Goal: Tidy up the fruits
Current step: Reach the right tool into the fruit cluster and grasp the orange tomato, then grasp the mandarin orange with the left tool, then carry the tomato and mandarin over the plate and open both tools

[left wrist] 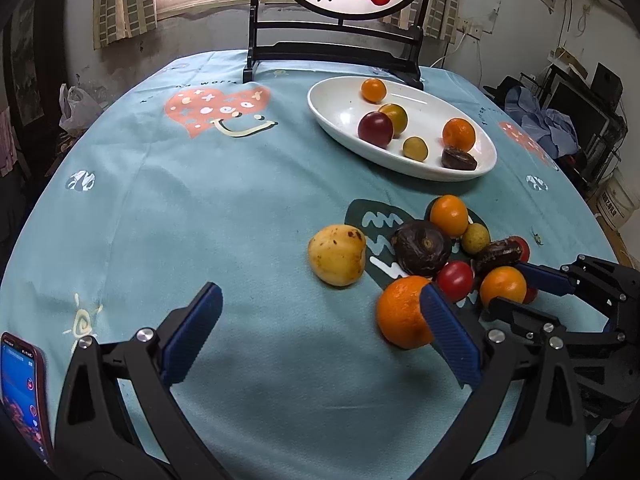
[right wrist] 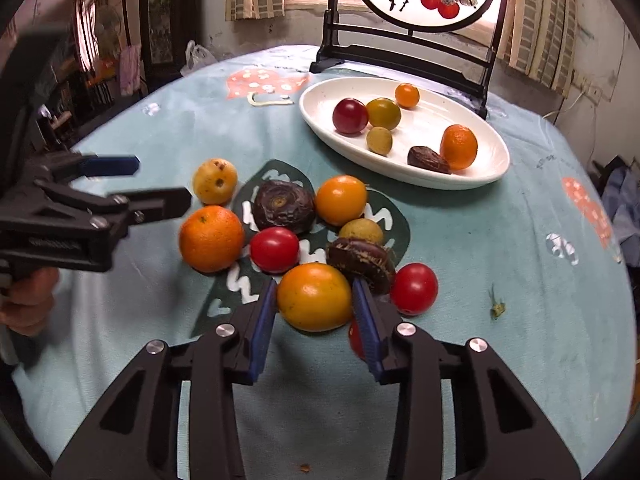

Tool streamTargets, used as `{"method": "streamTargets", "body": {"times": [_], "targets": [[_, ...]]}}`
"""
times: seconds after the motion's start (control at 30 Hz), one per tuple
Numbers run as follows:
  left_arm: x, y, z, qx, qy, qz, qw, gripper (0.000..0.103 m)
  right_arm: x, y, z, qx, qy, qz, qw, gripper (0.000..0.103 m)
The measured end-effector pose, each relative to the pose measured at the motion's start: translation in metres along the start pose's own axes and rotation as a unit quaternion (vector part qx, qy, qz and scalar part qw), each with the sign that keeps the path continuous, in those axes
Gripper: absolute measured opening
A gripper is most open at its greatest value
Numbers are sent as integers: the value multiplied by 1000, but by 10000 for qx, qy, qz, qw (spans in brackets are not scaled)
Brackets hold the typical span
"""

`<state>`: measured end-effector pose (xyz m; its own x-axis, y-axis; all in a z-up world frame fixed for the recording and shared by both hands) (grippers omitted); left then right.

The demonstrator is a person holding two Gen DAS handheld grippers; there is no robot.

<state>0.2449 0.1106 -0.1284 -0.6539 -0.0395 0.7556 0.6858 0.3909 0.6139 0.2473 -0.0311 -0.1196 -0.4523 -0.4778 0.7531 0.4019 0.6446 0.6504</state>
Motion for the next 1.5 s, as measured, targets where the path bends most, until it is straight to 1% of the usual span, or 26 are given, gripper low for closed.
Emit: {"method": "streamTargets", "body": {"times": [0.07,0.13,0.2,0.27,0.37,0.43,0.53,0.63,0.87,0.93,0.97,1.0,1.17,1.3,1.43,1.5], "targets": [[-1,-2,-2,-16,-36,29,10000,101,10,7,-3,-162,97,-256,9995,39],[-2,-5,-8,-96,-152,74,9998,101,19,11,-9,-349,131,-454,9983,39],[-3,-9,-18,-259,-326,136,9990,100,24,12,-15,-531,130,-554,9970,39],[-3,-15,-29,-448,-470,191,9977,98,25,11,-18,-604,113,-559,9965,39],[-5,-23,-43,-660,-693,313,9949,86,27,11,-17,-600,140,-576,9964,39],[-10,-28,-49,-748,-791,458,9930,73,28,11,-15,-571,158,-592,9965,39],[-18,-32,-49,-748,-790,593,9923,63,30,11,-14,-558,180,-624,9963,39],[-24,-32,-49,-713,-781,632,9924,61,33,10,-14,-579,191,-652,9960,39],[-28,-30,-53,-816,-727,559,9924,61,34,10,-12,-590,223,-676,9957,39],[-29,-30,-53,-898,-664,515,9924,57,33,9,-13,-615,212,-667,9957,39],[-28,-31,-55,-922,-720,521,9918,54,33,8,-14,-635,204,-653,9956,39],[-27,-31,-57,-923,-814,550,9909,45,32,8,-15,-658,203,-643,9956,39],[-25,-32,-58,-938,-855,547,9904,45,29,4,-21,-839,310,-631,9940,39],[-17,-30,-58,-844,-990,468,9904,45,27,4,-23,-991,461,-665,9918,39],[-1,-11,-63,-691,-1294,310,9887,45,25,15,-31,-1164,651,-726,9884,39],[5,8,-67,-689,-1344,183,9884,45,27,29,-42,-1206,553,-860,9874,39]]}}
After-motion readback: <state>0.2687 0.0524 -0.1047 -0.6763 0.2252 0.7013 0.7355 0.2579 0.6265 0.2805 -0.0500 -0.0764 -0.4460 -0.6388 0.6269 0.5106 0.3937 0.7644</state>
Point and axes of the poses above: each gripper's, at about its wrist camera, not at the fingertips, and x roughly against the way its jaws point, z to its left, y to its top, the point moved 10 cm from there along -x, roughly the way its jaws point, and after that the axes turned 11 degrees about x, right-handed, at the moved point
